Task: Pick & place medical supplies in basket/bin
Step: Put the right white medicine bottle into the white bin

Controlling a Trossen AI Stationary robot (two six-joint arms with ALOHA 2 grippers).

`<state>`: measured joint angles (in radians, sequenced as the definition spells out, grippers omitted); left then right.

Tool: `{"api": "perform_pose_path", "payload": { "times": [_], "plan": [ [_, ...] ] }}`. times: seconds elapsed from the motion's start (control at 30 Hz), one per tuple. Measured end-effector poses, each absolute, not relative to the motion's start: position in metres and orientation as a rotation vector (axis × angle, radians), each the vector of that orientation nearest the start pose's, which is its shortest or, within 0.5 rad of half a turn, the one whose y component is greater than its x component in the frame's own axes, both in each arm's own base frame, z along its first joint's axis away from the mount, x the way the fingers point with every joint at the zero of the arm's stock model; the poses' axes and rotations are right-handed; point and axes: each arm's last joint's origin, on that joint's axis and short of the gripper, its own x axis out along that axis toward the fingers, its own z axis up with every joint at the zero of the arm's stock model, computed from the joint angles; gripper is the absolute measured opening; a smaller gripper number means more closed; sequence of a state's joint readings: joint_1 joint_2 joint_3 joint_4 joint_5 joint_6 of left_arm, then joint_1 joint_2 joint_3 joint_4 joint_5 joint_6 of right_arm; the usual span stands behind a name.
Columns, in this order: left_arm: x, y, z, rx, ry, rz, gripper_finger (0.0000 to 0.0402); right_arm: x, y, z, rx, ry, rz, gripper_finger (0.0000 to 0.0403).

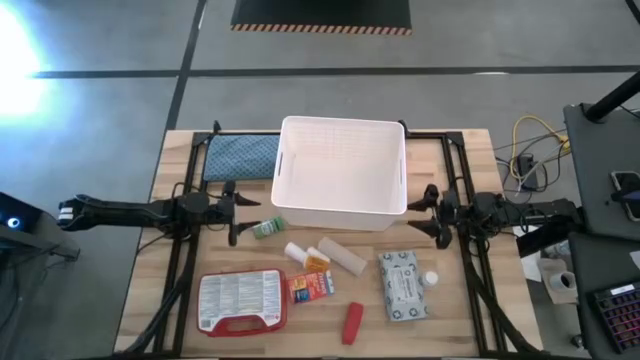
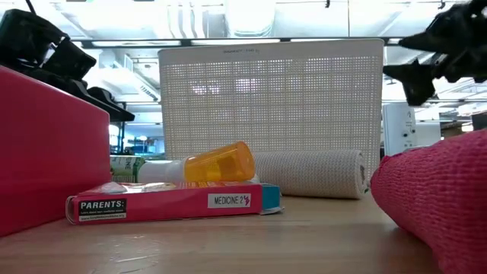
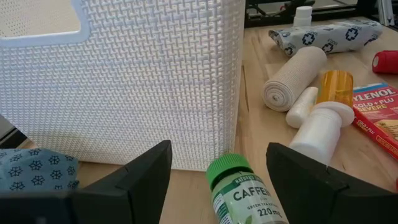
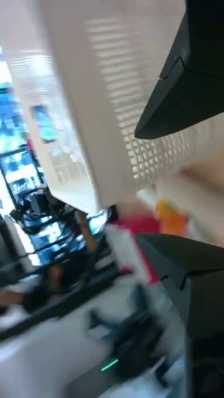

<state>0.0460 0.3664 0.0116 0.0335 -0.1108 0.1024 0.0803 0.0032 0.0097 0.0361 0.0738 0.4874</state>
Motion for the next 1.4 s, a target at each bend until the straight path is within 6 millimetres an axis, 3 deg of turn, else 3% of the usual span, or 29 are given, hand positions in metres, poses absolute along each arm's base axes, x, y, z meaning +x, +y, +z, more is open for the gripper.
{"api": "perform_pose_path", "payload": {
  "times": [0.2, 0.33, 0.6, 0.73, 0.9, 1.1, 1.23, 1.4],
  "plan": [
    [0.115, 0.009, 0.139, 0.112, 0.329, 0.139, 0.0242, 0.097, 0.006, 0.169, 1.107, -0.025, 0.032, 0.0249],
    [0.115, 0.009, 0.139, 0.112, 0.329, 0.139, 0.0242, 0.097, 0.005, 0.169, 1.281, -0.032, 0.022, 0.0249],
    [0.115, 0.009, 0.139, 0.112, 0.329, 0.139, 0.0242, 0.097, 0.005, 0.171, 1.310, -0.059, 0.013, 0.0249],
    [0.115, 0.009, 0.139, 0.112, 0.329, 0.139, 0.0242, 0.097, 0.007, 0.178, 1.297, -0.031, 0.111, 0.0249],
    [0.115, 0.009, 0.139, 0.112, 0.329, 0.139, 0.0242, 0.090, 0.018, 0.190, 1.347, 0.336, 0.225, 0.0246],
    [0.115, 0.009, 0.139, 0.112, 0.329, 0.139, 0.0242, 0.068, 0.025, 0.208, 1.258, 0.879, 0.029, 0.0234],
    [0.115, 0.009, 0.139, 0.112, 0.328, 0.139, 0.0242, 0.072, 0.029, 0.232, 1.136, 0.965, -0.010, 0.0228],
    [0.115, 0.009, 0.139, 0.112, 0.329, 0.139, 0.0242, 0.093, 0.039, 0.246, 0.958, 1.087, -0.029, 0.0223]
  ]
}}
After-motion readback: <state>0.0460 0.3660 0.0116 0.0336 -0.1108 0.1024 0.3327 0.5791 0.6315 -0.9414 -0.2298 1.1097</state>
